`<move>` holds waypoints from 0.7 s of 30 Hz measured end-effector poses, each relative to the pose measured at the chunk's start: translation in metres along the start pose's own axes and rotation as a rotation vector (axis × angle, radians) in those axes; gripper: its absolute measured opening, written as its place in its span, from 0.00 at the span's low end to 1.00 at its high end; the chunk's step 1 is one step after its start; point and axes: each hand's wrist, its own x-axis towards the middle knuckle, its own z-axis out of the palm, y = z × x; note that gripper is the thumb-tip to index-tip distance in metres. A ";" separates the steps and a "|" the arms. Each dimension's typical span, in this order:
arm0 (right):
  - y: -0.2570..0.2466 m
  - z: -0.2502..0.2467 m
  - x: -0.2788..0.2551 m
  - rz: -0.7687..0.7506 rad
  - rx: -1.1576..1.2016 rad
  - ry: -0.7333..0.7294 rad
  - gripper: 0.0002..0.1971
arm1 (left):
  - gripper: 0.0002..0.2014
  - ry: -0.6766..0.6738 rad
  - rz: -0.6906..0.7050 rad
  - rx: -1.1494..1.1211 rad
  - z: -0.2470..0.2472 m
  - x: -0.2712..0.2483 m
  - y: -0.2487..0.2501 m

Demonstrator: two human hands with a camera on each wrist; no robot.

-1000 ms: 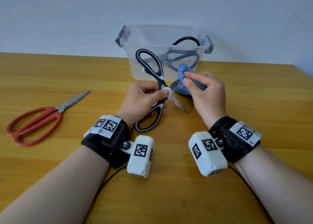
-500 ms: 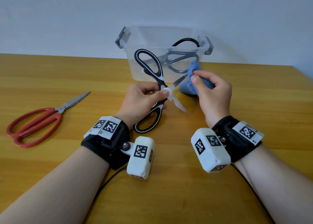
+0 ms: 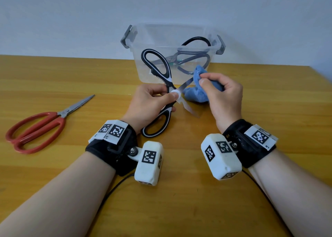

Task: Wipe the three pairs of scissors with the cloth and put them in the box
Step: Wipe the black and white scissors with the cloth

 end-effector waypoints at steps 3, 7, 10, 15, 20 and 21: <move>-0.003 0.002 -0.006 -0.173 -0.087 -0.244 0.08 | 0.17 -0.023 0.045 -0.018 0.000 0.000 0.001; 0.000 0.003 0.000 -0.048 -0.120 -0.097 0.06 | 0.18 -0.035 0.070 -0.059 0.001 0.001 -0.002; 0.006 0.001 0.008 0.092 -0.073 0.084 0.07 | 0.17 -0.025 0.054 -0.051 0.001 0.000 -0.001; 0.001 0.001 0.005 -0.003 0.050 0.109 0.09 | 0.17 0.022 0.030 -0.028 0.000 -0.002 0.002; 0.002 0.004 -0.004 -0.246 -0.153 -0.369 0.07 | 0.16 0.052 0.081 -0.062 -0.001 -0.001 -0.001; 0.003 0.004 -0.004 -0.225 -0.168 -0.370 0.06 | 0.16 0.067 0.084 -0.077 -0.001 -0.001 -0.001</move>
